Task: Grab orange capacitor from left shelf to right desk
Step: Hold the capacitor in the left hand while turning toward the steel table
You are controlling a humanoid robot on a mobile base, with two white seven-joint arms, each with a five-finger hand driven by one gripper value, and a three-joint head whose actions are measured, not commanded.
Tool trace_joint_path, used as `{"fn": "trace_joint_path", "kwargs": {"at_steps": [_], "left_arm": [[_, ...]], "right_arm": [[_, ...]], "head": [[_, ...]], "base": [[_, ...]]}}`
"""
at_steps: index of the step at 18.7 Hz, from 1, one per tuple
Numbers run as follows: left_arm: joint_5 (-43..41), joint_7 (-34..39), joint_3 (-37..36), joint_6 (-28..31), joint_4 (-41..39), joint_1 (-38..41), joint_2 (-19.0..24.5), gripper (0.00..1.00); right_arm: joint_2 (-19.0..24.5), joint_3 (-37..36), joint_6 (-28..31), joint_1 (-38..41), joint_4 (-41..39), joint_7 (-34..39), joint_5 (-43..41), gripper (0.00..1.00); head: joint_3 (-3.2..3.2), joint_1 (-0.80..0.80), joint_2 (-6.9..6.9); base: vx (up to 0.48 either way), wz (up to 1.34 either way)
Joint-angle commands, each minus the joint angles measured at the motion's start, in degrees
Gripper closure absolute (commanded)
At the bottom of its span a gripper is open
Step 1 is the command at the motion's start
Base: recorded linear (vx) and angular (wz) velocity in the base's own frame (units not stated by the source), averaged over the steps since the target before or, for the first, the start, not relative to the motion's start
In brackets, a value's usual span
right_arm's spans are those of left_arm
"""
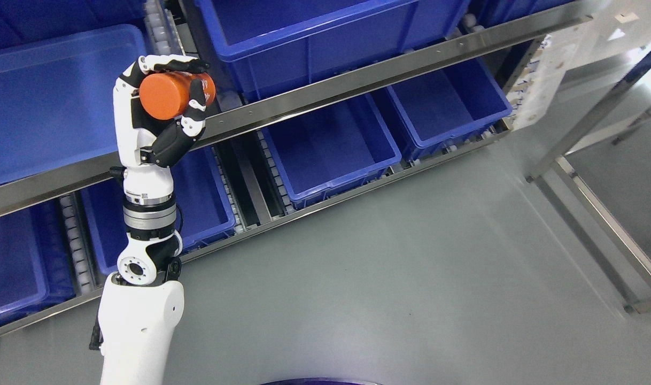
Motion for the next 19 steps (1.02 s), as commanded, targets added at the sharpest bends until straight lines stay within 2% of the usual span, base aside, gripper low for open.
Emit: {"fn": "trace_joint_path", "kwargs": {"at_steps": [1, 11, 15, 19], "left_arm": [[0.0, -0.1, -1.0, -1.2, -0.4, -0.8, 1.0, 0.96], [-0.1, -0.2, -11.9, -1.2, -0.2, 2.5, 1.0, 0.96], [-0.1, 0.3, -12.0, 8.6, 0.9, 2.0, 1.0, 0.95], [-0.1, 0.0, -14.1, 10.4, 1.9, 1.4, 1.0, 0.95]], "right_arm": [[-1.0, -0.6, 0.0, 1.9, -1.3, 0.0, 0.0, 0.0], [-1.0, -0.7, 0.0, 1.9, -1.3, 0.1, 0.0, 0.0], [-1.0, -0.6, 0.0, 1.9, -1.3, 0.0, 0.0, 0.0], [-1.0, -0.6, 0.0, 1.9, -1.3, 0.1, 0.0, 0.0]], "head": [[0.0, 0.0, 0.0], [0.0, 0.0, 0.0], [0.0, 0.0, 0.01], [0.0, 0.0, 0.01]], "base": [[-0.021, -0.46], [0.046, -0.85], [0.176, -0.99], [0.232, -0.89]]}}
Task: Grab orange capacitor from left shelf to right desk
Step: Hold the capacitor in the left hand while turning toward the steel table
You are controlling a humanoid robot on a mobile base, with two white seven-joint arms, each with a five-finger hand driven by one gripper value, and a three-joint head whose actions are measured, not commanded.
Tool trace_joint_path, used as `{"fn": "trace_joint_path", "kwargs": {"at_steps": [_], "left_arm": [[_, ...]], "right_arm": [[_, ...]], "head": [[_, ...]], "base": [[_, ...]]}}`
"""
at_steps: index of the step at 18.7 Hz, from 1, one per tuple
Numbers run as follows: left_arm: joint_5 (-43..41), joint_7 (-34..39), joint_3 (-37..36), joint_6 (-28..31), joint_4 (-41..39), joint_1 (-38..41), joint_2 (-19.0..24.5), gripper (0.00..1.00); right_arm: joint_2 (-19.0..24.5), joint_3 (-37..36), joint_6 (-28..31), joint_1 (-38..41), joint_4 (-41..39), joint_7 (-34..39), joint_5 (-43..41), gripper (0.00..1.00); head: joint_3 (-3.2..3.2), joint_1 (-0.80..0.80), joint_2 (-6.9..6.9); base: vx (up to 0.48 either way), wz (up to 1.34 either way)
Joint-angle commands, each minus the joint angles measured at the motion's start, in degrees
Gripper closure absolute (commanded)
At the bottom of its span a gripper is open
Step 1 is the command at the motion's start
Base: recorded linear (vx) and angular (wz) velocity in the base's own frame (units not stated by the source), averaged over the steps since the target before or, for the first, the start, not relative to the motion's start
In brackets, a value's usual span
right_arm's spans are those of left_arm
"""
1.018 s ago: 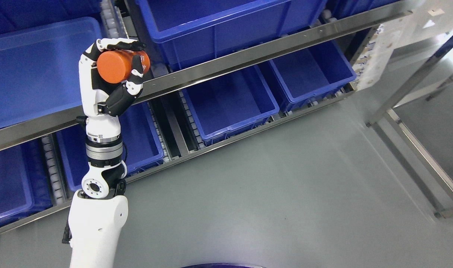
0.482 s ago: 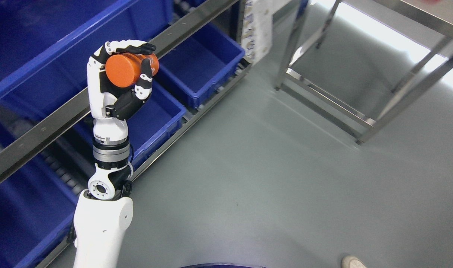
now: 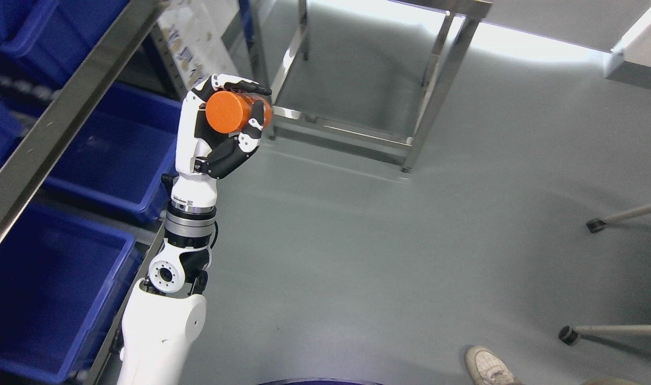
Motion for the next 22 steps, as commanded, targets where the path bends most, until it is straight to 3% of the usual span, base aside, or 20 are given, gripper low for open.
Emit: {"fn": "trace_joint_path", "kwargs": {"at_steps": [1, 5, 11, 22], "left_arm": [[-0.1, -0.2, -5.8, 1.7, 1.6, -0.7, 1.0, 0.95], [-0.7, 0.2, -9.2, 3.4, 4.0, -1.1, 1.0, 0.96], [-0.7, -0.2, -6.7, 2.9, 3.5, -0.6, 1.0, 0.96], [-0.7, -2.0, -7.3, 3.0, 3.6, 0.8, 1.0, 0.95]], "right_arm": [[-1.0, -0.7, 0.0, 1.9, -1.3, 0.0, 0.0, 0.0], [-1.0, -0.7, 0.0, 1.9, -1.3, 0.0, 0.0, 0.0], [-1.0, -0.6, 0.0, 1.9, -1.3, 0.0, 0.0, 0.0], [-1.0, -0.6, 0.0, 1.9, -1.3, 0.0, 0.0, 0.0]], "head": [[0.0, 0.0, 0.0], [0.0, 0.0, 0.0], [0.0, 0.0, 0.0], [0.0, 0.0, 0.01]], "base": [[0.28, -0.77], [0.32, -0.57], [0.407, -0.29], [0.426, 0.09]]}}
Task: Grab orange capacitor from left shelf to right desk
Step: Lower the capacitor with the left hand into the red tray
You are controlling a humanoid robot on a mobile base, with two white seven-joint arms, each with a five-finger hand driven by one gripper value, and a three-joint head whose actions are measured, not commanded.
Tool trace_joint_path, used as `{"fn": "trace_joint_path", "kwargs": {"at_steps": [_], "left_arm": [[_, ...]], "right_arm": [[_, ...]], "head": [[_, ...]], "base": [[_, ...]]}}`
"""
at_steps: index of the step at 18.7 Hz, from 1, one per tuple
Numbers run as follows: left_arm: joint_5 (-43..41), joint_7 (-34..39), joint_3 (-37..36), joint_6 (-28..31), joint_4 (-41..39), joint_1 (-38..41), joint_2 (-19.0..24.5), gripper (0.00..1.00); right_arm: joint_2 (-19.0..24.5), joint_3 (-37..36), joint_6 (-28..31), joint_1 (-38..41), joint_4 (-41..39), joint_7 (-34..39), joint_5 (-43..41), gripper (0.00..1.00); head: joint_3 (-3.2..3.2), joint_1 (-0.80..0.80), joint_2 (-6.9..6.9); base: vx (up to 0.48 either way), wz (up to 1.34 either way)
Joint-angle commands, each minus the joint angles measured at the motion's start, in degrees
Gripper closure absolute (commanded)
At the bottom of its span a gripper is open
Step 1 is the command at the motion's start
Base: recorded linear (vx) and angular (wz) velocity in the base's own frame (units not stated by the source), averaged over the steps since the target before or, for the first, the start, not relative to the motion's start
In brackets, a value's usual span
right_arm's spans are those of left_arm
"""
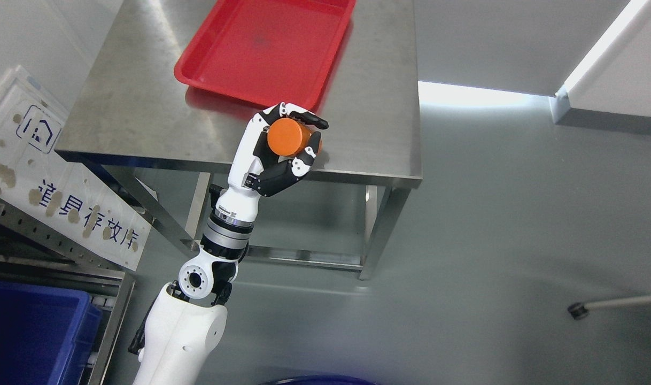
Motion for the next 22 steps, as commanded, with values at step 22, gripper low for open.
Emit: {"fn": "trace_joint_path", "kwargs": {"at_steps": [22], "left_arm": [[0.0, 0.3, 1.6, 8.0, 3.5, -5.0, 1.0, 0.95]], "right_arm": [[-1.0, -0.7, -0.2, 1.8, -1.3, 0.1, 0.0, 0.0]], "head": [[0.0, 0.0, 0.0]], "base": [[0.151, 0.07]]}}
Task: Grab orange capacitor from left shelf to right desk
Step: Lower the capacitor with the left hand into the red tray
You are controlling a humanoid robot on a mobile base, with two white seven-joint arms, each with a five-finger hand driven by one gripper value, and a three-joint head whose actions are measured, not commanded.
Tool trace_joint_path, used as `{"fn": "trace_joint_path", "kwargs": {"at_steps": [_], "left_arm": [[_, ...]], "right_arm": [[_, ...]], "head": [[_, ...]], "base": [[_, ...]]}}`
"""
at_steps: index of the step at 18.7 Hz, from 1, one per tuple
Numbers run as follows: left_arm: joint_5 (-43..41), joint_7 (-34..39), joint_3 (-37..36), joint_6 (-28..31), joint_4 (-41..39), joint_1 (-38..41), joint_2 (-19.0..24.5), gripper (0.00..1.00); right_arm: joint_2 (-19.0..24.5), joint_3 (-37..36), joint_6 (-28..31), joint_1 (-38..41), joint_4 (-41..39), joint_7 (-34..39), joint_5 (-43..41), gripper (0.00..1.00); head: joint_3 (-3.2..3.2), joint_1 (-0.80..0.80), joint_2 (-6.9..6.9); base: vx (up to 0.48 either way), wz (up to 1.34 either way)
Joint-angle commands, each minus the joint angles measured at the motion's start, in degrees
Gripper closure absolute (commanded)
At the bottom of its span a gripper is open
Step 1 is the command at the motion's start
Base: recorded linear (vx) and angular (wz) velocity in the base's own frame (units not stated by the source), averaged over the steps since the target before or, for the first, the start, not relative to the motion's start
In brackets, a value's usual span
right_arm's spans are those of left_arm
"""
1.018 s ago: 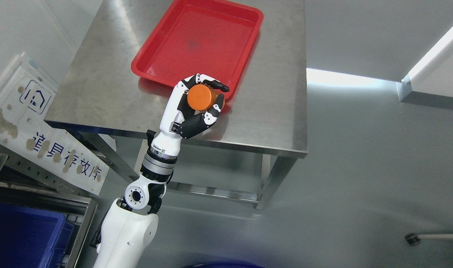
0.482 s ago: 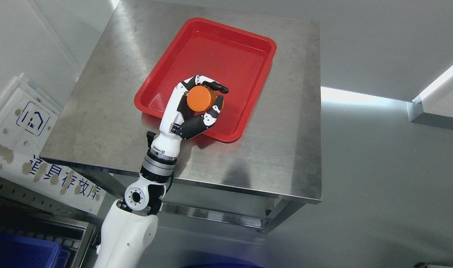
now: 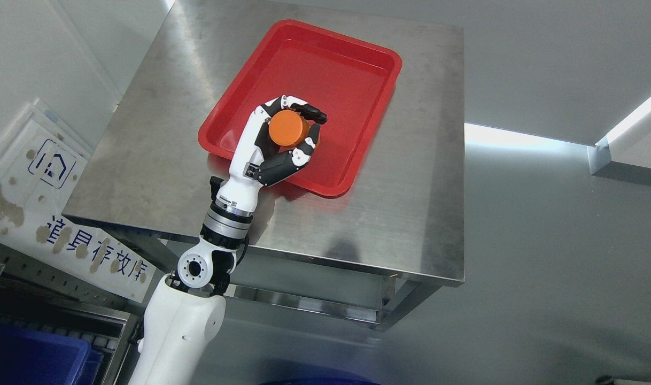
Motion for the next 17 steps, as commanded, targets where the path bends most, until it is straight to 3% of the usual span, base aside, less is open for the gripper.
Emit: {"fn": "trace_joint_path", "kwargs": {"at_steps": [1, 11, 17], "left_arm": [[0.0, 0.1, 0.6, 4.5, 1.4, -2.8, 1.0, 0.95], [0.0, 1.4, 5.1, 23.2, 3.8, -14.5, 1.0, 0.95], [0.0, 1.6, 5.3, 24.6, 9.5, -19.1, 1.0, 0.94]], "right_arm": [[-1.0, -0.6, 0.0, 1.9, -1.3, 0.0, 0.0, 0.0], [-1.0, -0.7, 0.0, 1.9, -1.3, 0.0, 0.0, 0.0], [-1.0, -0.6, 0.0, 1.9, -1.3, 0.0, 0.0, 0.0]], "head": [[0.0, 0.0, 0.0], [0.0, 0.0, 0.0], [0.0, 0.0, 0.0]], "base": [[-0.029, 0.03], [-0.009, 0.01], [0.0, 0.0]]}}
